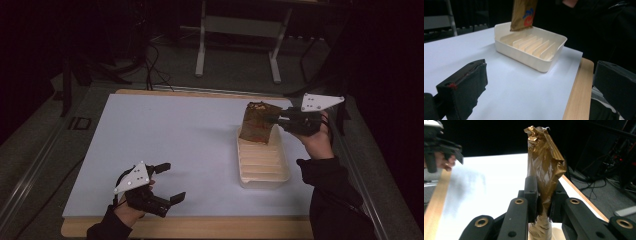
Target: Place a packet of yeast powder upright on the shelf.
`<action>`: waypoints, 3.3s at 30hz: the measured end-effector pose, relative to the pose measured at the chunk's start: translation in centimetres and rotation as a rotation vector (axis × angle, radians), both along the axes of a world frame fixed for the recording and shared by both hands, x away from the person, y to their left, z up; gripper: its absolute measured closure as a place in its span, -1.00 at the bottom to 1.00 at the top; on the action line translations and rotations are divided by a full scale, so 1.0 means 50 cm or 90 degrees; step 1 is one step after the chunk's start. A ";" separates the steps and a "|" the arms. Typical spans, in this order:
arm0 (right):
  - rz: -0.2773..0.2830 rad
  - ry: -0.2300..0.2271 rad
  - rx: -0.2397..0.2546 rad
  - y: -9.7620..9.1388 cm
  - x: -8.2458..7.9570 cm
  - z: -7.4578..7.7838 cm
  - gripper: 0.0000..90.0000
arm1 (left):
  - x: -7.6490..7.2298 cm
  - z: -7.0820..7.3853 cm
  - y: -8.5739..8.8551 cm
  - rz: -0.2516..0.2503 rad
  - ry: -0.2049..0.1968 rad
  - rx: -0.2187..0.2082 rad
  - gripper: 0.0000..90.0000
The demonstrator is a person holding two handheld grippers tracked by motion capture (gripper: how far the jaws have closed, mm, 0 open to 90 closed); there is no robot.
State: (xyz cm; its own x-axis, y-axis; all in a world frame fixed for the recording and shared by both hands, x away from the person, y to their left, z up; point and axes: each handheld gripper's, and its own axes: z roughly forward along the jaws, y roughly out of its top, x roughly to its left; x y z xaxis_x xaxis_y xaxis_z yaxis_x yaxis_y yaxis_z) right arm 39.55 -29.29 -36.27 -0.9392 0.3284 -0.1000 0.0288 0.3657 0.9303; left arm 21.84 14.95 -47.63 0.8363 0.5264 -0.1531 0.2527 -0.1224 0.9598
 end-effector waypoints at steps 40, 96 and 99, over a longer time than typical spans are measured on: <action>-0.027 0.104 -0.033 0.002 0.063 -0.161 0.77 | 0.005 -0.014 0.010 -0.002 0.009 -0.022 -1.00; -0.091 0.070 0.007 0.102 -0.136 0.006 -0.76 | 0.002 -0.011 0.008 -0.006 -0.003 -0.006 -1.00; -0.079 0.064 0.012 0.110 -0.158 0.002 -0.76 | 0.002 -0.011 0.008 -0.006 -0.003 -0.007 -1.00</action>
State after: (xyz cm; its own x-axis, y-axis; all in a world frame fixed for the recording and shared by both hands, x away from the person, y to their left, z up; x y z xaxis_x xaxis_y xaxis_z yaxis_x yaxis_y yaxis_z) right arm 31.67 -23.78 -36.18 -0.8963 0.4434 -0.0003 0.1657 0.3355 0.9274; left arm 21.93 15.33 -48.16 0.8420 0.5167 -0.1548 0.2471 -0.1143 0.9622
